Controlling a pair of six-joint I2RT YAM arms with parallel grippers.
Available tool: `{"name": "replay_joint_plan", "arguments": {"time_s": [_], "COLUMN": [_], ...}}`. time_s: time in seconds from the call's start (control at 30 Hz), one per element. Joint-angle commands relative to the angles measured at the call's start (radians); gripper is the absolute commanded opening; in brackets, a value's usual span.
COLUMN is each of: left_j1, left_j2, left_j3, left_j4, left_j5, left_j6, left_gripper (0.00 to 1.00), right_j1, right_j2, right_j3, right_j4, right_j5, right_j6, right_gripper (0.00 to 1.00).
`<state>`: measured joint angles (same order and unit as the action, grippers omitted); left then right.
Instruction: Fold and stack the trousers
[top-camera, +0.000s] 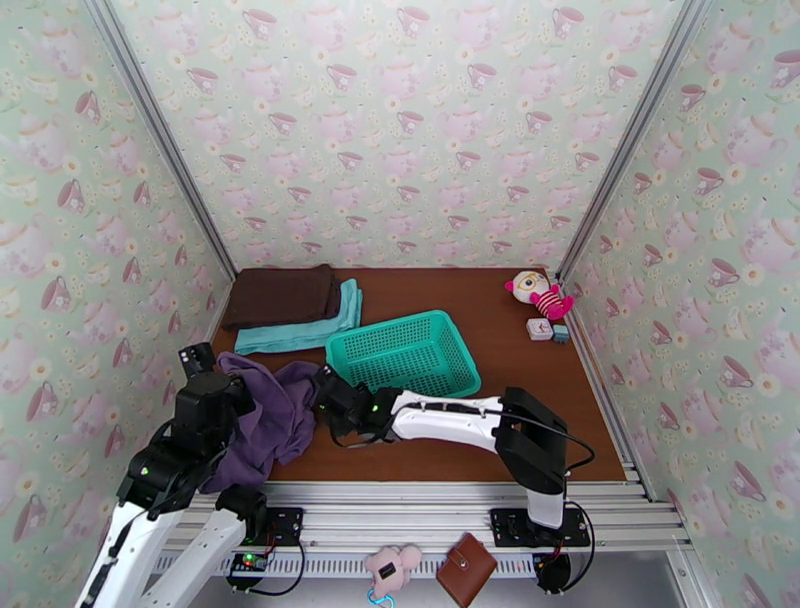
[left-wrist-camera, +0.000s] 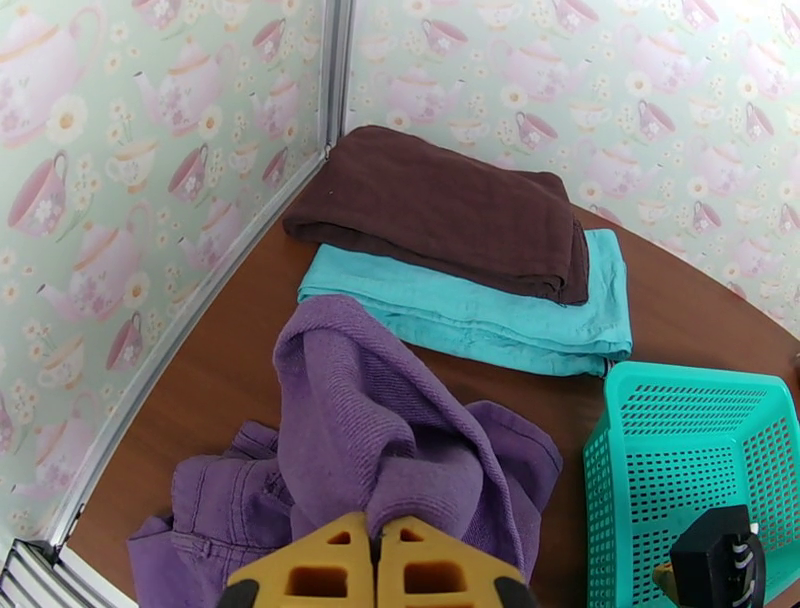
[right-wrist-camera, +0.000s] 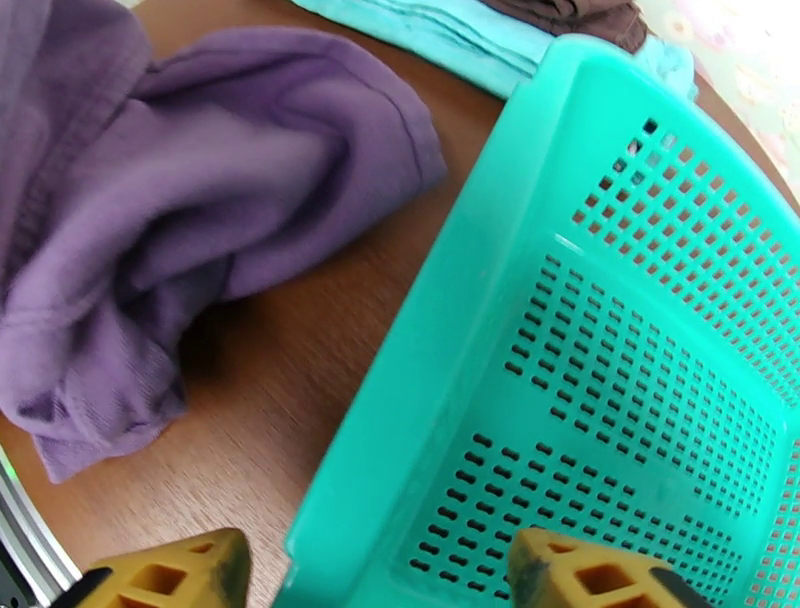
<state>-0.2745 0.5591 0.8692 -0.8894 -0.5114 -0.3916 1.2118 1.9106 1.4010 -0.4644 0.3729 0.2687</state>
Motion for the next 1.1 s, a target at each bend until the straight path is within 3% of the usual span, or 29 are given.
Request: {"name": "replay_joint_plan", "arguments": {"time_s": [0.0, 0.07, 0.27, 0.43, 0.67, 1.07], "left_j1": [0.025, 0.039, 0.063, 0.073, 0.084, 0.115], "left_j2": [0.002, 0.003, 0.002, 0.004, 0.005, 0.007], "left_j3": [-0.013, -0.016, -0.022, -0.023, -0.027, -0.035], "left_j4": [0.034, 0.040, 0.053, 0.058, 0.072, 0.102], "left_j5": [0.069, 0.086, 0.119, 0.134, 0.161, 0.245], "left_j6": [0.017, 0.019, 0.022, 0.023, 0.026, 0.030], "left_gripper": [0.00, 0.01, 0.01, 0.01, 0.01, 0.01], "right_j1": [-0.001, -0.013, -0.116, -0.251, -0.433, -0.553], "right_j2": [0.015, 0.005, -0.050, -0.035, 0.148, 0.489], "right_j3": [0.018, 0.007, -0.034, 0.033, 0.305, 0.831], "right_j4": [-0.060, -0.067, -0.042, -0.030, -0.083, -0.262], "right_j5": [0.063, 0.069, 0.031, -0.032, -0.152, -0.266], "right_j6": [0.045, 0.060, 0.048, 0.000, -0.006, 0.079], "right_gripper": [0.43, 0.34, 0.31, 0.24, 0.24, 0.25]}}
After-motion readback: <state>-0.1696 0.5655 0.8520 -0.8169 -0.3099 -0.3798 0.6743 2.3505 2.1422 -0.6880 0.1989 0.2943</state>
